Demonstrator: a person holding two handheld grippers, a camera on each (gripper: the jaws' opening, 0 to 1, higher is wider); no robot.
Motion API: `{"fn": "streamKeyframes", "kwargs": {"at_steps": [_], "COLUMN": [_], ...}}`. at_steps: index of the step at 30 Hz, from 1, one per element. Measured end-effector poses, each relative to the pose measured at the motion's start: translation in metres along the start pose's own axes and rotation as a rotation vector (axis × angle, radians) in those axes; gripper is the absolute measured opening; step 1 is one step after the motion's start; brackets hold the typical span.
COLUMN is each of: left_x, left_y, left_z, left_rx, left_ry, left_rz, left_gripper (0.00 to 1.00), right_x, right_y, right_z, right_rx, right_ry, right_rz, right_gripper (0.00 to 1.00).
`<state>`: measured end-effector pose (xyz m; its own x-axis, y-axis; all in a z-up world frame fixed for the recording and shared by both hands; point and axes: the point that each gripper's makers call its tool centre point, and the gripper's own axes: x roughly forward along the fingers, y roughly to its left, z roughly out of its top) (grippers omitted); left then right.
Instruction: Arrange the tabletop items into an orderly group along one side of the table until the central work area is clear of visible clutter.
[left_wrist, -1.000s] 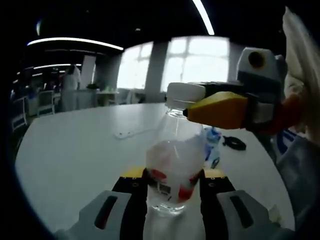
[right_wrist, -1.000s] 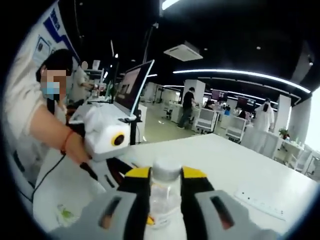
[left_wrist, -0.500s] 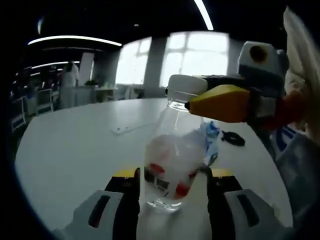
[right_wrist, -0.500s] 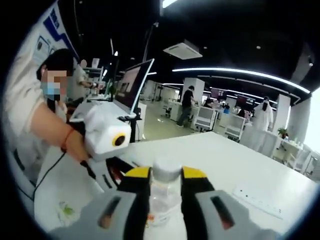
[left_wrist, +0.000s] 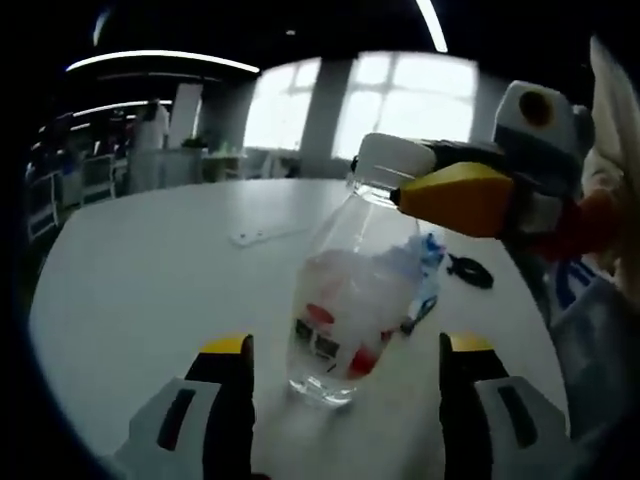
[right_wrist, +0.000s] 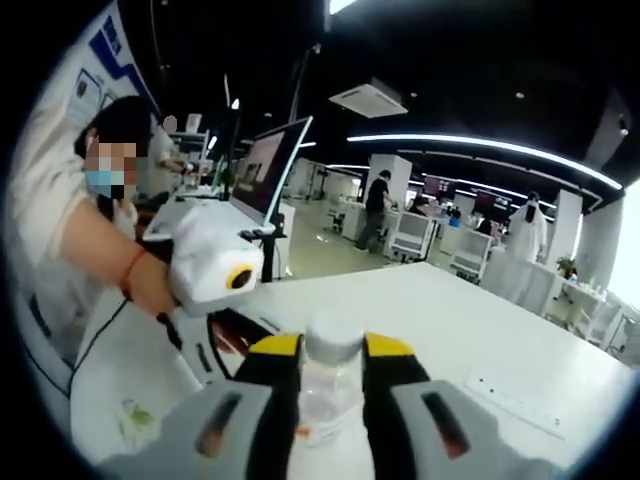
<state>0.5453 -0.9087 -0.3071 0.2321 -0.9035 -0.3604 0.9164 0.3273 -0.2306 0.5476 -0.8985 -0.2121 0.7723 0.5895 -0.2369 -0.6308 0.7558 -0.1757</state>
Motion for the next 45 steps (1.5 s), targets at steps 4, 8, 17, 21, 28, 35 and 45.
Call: {"fn": "streamKeyframes", "kwargs": {"at_steps": [4,8,17,21,28,35,45], "left_x": [-0.004,-0.008,-0.012,-0.014,-0.017,-0.019,-0.022], "left_y": [-0.004,-0.007,-0.010,-0.011,-0.015,-0.016,-0.017], "left_z": [0.003,0.005,0.008,0.008,0.009,0.010,0.014], "left_rx": [0.007,0.009,0.011,0.008,0.008,0.012,0.021], "left_ry": [-0.008,-0.018,-0.030,-0.026,-0.029,-0.035,-0.046], "left_rz": [0.005,0.009,0.018,0.019,0.022,0.026,0.033], "left_gripper": [0.68,0.67,0.66,0.67,0.65,0.65,0.64], "right_x": [-0.001,-0.003,-0.006,-0.008,-0.009,-0.012,-0.010], "right_y": [0.003,0.004,0.007,0.008,0.004,0.002,0.001], "right_z": [0.000,0.000,0.000,0.000,0.000,-0.005,-0.008], "right_rx": [-0.015,-0.022,-0.036,-0.033,-0.020,-0.011,0.019], "right_ry": [0.004,0.009,0.013,0.016,0.017,0.029,0.040], "right_rz": [0.000,-0.002,-0.010,-0.012,-0.031,-0.038,-0.034], "right_gripper": [0.20,0.20,0.20,0.20,0.25,0.24,0.25]}}
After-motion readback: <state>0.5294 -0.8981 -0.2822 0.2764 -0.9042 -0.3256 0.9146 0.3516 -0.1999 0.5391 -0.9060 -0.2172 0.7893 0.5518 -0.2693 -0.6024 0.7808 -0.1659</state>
